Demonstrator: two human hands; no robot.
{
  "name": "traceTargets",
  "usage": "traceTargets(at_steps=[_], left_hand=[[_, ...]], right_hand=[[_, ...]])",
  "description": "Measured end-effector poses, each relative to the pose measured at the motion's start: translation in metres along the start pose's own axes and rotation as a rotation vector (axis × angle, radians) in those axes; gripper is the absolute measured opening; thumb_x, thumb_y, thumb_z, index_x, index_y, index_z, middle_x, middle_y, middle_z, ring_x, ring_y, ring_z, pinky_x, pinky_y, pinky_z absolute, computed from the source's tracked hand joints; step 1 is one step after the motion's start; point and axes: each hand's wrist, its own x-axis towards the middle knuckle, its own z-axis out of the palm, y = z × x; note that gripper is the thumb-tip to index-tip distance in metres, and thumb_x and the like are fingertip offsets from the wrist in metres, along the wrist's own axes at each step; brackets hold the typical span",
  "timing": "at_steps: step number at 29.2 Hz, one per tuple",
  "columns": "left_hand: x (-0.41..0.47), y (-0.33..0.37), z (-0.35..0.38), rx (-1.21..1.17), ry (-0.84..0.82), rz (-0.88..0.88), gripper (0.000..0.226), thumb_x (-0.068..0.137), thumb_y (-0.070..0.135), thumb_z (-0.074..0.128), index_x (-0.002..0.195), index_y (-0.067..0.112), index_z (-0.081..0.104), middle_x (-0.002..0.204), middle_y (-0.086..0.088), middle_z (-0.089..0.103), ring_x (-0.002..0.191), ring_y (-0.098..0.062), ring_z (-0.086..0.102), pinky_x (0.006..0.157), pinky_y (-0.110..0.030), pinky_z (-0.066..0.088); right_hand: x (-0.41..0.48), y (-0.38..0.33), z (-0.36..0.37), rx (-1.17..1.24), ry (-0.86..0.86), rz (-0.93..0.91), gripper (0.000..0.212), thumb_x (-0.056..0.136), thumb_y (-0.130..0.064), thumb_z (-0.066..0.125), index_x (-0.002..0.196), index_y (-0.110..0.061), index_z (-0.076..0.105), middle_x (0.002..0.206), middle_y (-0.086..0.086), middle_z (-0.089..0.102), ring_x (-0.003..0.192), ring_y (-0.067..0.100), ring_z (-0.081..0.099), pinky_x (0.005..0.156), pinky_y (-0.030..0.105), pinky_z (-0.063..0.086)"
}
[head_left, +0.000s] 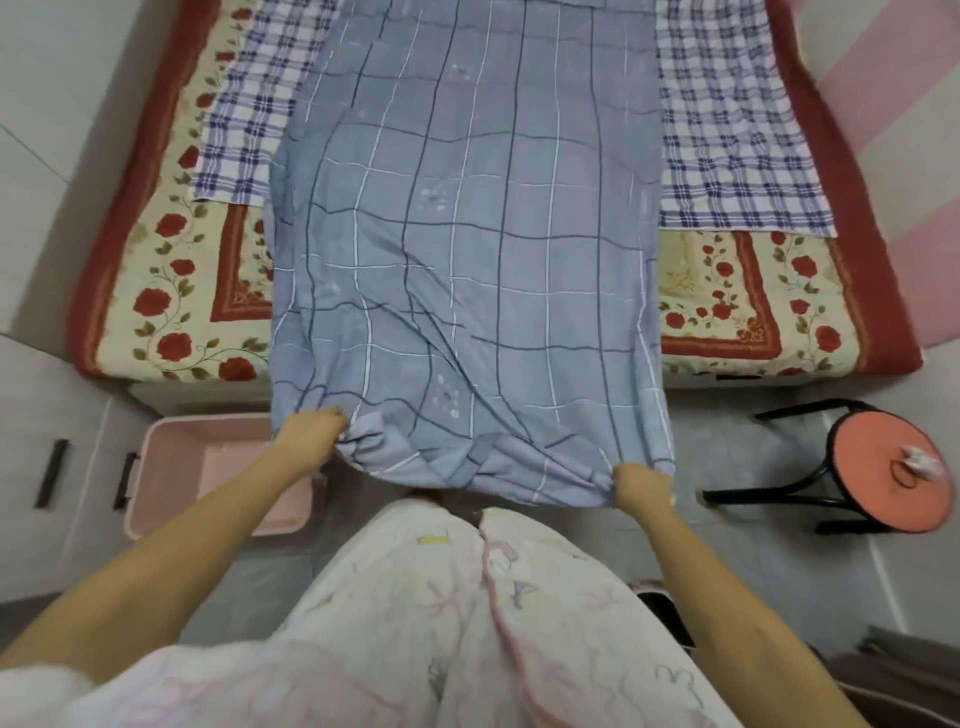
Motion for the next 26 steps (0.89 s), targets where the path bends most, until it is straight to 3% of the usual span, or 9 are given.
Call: traceTargets(at_steps=[3,5,8,10,12,15,19,23,26], left_hand=[[-0.010,0.001,0.009,-0.016,-0.039,0.015,0.032,0.085,0.012,0.056,0.116,0.015,0.054,0.127,-0.007,0.046,0.110,-0.027,0.057,0.084,-0.037,0.044],[-0.011,0.008,0.004,-0.197,-0.023,-0.022,0.033,0.085,0.008,0.054,0.117,0.013,0.051,0.125,-0.010,0.053,0.108,-0.029,0.058,0.077,-0.033,0.042],[-0.004,0.015,-0.033,-0.879,0.382,-0.214,0.017,0.085,-0.002,0.049,0.099,0.009,0.048,0.094,-0.020,0.059,0.087,-0.036,0.057,0.065,-0.036,0.035],[-0.002,0.014,-0.063,-1.212,0.727,-0.300,0.018,0.084,-0.003,0.050,0.092,0.012,0.044,0.084,-0.015,0.053,0.076,-0.030,0.051,0.062,-0.035,0.033],[-0.002,0.014,-0.077,-1.116,0.814,-0.286,0.017,0.084,0.001,0.054,0.099,0.008,0.048,0.087,-0.017,0.055,0.075,-0.030,0.052,0.061,-0.036,0.036],[-0.003,0.018,-0.065,-0.695,0.719,-0.054,0.033,0.079,0.009,0.071,0.106,0.004,0.053,0.098,-0.020,0.055,0.074,-0.042,0.058,0.055,-0.038,0.038],[-0.004,0.015,-0.034,-0.321,0.576,0.342,0.060,0.055,0.002,0.084,0.095,0.017,0.043,0.096,-0.003,0.047,0.056,-0.031,0.058,0.040,-0.024,0.032],[-0.013,0.024,-0.010,-0.162,0.110,0.116,0.047,0.075,0.023,0.073,0.114,0.014,0.048,0.115,-0.009,0.059,0.092,-0.028,0.063,0.065,-0.033,0.045],[-0.018,0.025,-0.017,-0.070,-0.115,-0.014,0.044,0.085,0.020,0.061,0.122,0.011,0.039,0.114,-0.010,0.061,0.108,-0.026,0.058,0.074,-0.031,0.041]], right_hand=[[-0.002,0.005,0.011,0.152,0.014,0.134,0.030,0.093,-0.023,0.051,0.122,-0.017,0.059,0.122,0.008,0.061,0.115,0.024,0.055,0.094,0.032,0.043],[0.002,0.004,0.004,0.461,0.024,0.337,0.027,0.093,-0.013,0.052,0.118,-0.004,0.059,0.115,0.017,0.061,0.100,0.033,0.060,0.087,0.038,0.049],[-0.002,-0.005,-0.037,1.628,0.332,0.630,0.024,0.095,0.002,0.037,0.109,-0.003,0.056,0.098,0.013,0.054,0.076,0.025,0.054,0.060,0.025,0.049],[-0.006,-0.004,-0.069,1.957,0.641,0.569,0.024,0.094,0.002,0.034,0.080,-0.009,0.051,0.079,0.007,0.052,0.063,0.016,0.052,0.046,0.016,0.043],[-0.005,-0.004,-0.083,1.604,0.760,0.363,0.022,0.093,-0.005,0.037,0.077,-0.017,0.047,0.074,0.001,0.050,0.058,0.008,0.050,0.052,0.018,0.041],[0.003,-0.004,-0.064,0.907,0.532,0.036,0.012,0.084,-0.002,0.043,0.081,-0.012,0.049,0.087,0.018,0.053,0.071,0.032,0.053,0.061,0.031,0.038],[0.004,-0.009,-0.040,0.509,0.176,-0.060,0.028,0.087,-0.016,0.057,0.115,-0.012,0.057,0.119,0.023,0.054,0.114,0.038,0.050,0.084,0.038,0.044],[-0.002,-0.002,-0.011,0.294,-0.193,0.039,0.070,0.080,-0.042,0.069,0.132,-0.005,0.038,0.130,0.015,0.052,0.120,0.032,0.050,0.094,0.035,0.042],[-0.010,0.007,0.002,0.350,-0.289,0.189,0.092,0.071,-0.034,0.079,0.140,-0.001,0.027,0.135,0.018,0.044,0.123,0.033,0.047,0.099,0.041,0.039]])
